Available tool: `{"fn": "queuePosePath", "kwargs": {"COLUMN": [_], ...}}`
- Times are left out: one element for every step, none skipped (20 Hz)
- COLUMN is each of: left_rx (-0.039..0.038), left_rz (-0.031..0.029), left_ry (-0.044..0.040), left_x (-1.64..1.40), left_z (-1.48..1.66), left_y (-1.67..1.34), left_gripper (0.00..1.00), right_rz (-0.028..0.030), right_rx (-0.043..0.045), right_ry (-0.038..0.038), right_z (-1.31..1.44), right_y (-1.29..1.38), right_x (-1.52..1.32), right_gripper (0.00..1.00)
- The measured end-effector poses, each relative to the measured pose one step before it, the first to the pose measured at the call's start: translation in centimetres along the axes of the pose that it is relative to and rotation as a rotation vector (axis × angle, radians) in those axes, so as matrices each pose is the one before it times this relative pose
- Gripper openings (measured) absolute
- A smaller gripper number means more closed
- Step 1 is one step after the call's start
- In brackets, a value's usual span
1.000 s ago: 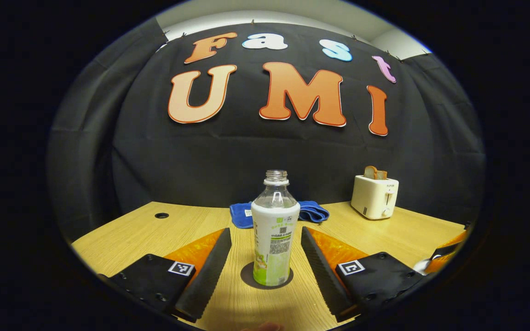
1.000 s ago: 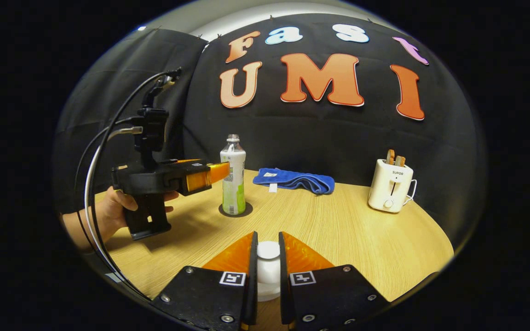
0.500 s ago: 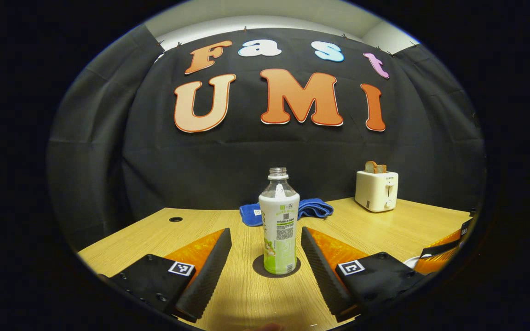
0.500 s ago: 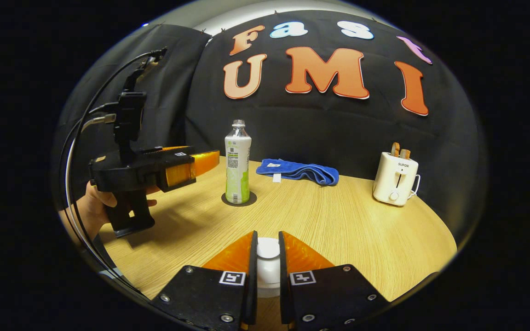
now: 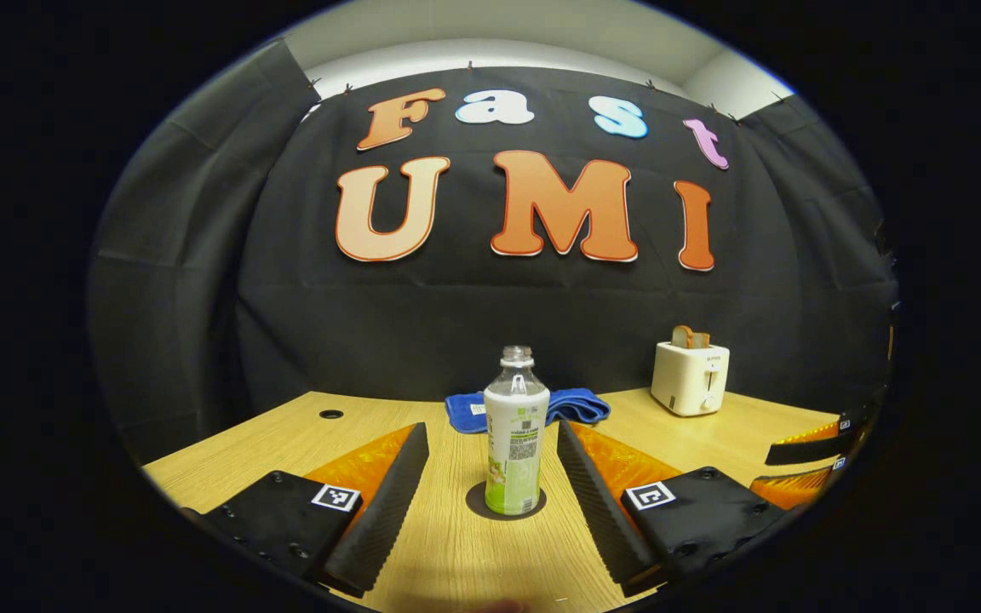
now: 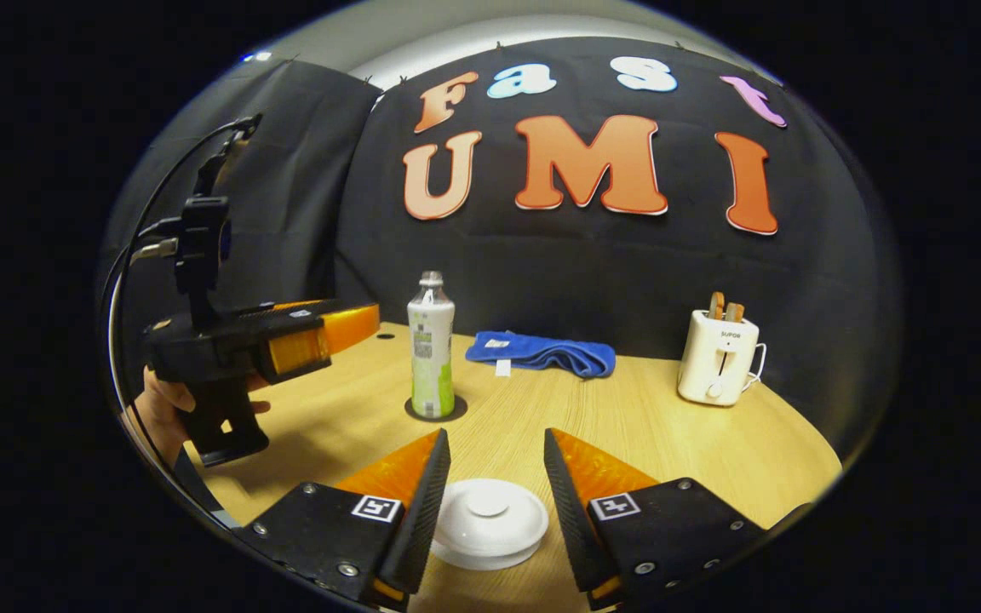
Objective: Open the teacup lid with one hand, grasp the water bottle and pour water into the teacup with the other hand; after pouring, place the water bottle on the coaster and then close the teacup lid.
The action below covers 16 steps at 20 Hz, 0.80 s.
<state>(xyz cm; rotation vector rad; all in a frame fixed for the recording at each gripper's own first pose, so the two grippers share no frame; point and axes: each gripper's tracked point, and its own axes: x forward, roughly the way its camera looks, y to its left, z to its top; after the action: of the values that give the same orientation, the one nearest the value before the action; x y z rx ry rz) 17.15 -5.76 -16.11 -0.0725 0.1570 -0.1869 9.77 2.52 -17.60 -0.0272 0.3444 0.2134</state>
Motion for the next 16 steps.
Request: {"fn": "queuePosePath", "kwargs": {"left_rx": [0.01003, 0.01386, 0.00951, 0.00583, -0.00027, -0.00234, 0.00047, 0.00422, -0.00001, -0.00633, -0.00484, -0.00008, 0.00359, 0.00504, 0.00545, 0.01024], "left_rz": [0.00642, 0.00955, 0.01164, 0.01346, 0.00920, 0.00454, 0.00739, 0.00542, 0.00558, 0.00842, 0.00477, 0.00676, 0.01088, 0.00978, 0.00644, 0.00108], "left_ry": [0.01439, 0.00456, -0.00877, -0.00362, -0.00405, -0.00568, -0.00085, 0.01020, 0.00270, -0.00780, -0.00987, -0.01353, -0.01677, -0.01878, -0.02085, -0.01709], "left_x": [-0.296, -0.297, -0.172, -0.336, -0.270, -0.363, -0.247, -0.344, -0.452, -0.361, -0.367, -0.403, -0.474, -0.575, -0.570, -0.516], "left_z": [0.171, 0.028, 0.589, 0.481, 0.527, 0.647, 0.510, 0.345, 0.474, 0.657, 0.727, 0.741, 0.571, 0.751, 0.503, 0.486], "left_y": [0.225, 0.393, 0.494, 0.439, 0.298, 0.218, 0.273, 0.230, 0.219, 0.342, 0.161, 0.316, 0.233, 0.280, 0.197, 0.111], "left_gripper": [0.97, 0.96, 0.97, 0.97, 0.97, 0.96, 0.96, 0.96, 0.96, 0.97, 0.97, 0.98, 0.97, 0.96, 0.96, 0.97], "right_rz": [-0.02634, -0.02247, -0.02042, -0.01786, -0.01783, -0.01926, -0.02045, -0.01773, -0.01467, -0.01577, -0.01261, -0.00978, -0.00508, 0.00330, 0.00158, -0.00042], "right_rx": [-0.01839, -0.01886, -0.01545, -0.00877, -0.00302, 0.00049, -0.00056, -0.00400, -0.00513, -0.00419, -0.00196, 0.00315, 0.00758, 0.00662, 0.00376, 0.00201], "right_ry": [-0.01627, -0.02199, -0.02742, -0.03261, -0.03162, -0.02571, -0.01989, -0.01829, -0.01777, -0.01500, -0.01519, -0.01341, -0.00583, -0.00002, 0.00384, 0.00296], "right_z": [0.732, 0.956, 1.236, 1.223, 1.324, 1.093, 0.900, 0.878, 0.876, 0.789, 0.406, 0.723, 0.393, -0.009, -0.176, -0.182], "right_y": [-0.587, -0.428, -0.466, -0.375, -0.390, -0.434, -0.410, -0.419, -0.268, -0.331, -0.129, -0.137, -0.009, 0.280, 0.251, 0.107], "right_x": [-0.152, -0.155, -0.168, -0.191, -0.173, -0.073, -0.016, 0.092, 0.028, 0.094, -0.164, -0.102, 0.128, 0.133, 0.026, -0.123], "right_gripper": [0.70, 0.76, 0.78, 0.82, 0.83, 0.85, 0.86, 0.87, 0.88, 0.89, 0.89, 0.90, 0.90, 0.90, 0.91, 0.91]}}
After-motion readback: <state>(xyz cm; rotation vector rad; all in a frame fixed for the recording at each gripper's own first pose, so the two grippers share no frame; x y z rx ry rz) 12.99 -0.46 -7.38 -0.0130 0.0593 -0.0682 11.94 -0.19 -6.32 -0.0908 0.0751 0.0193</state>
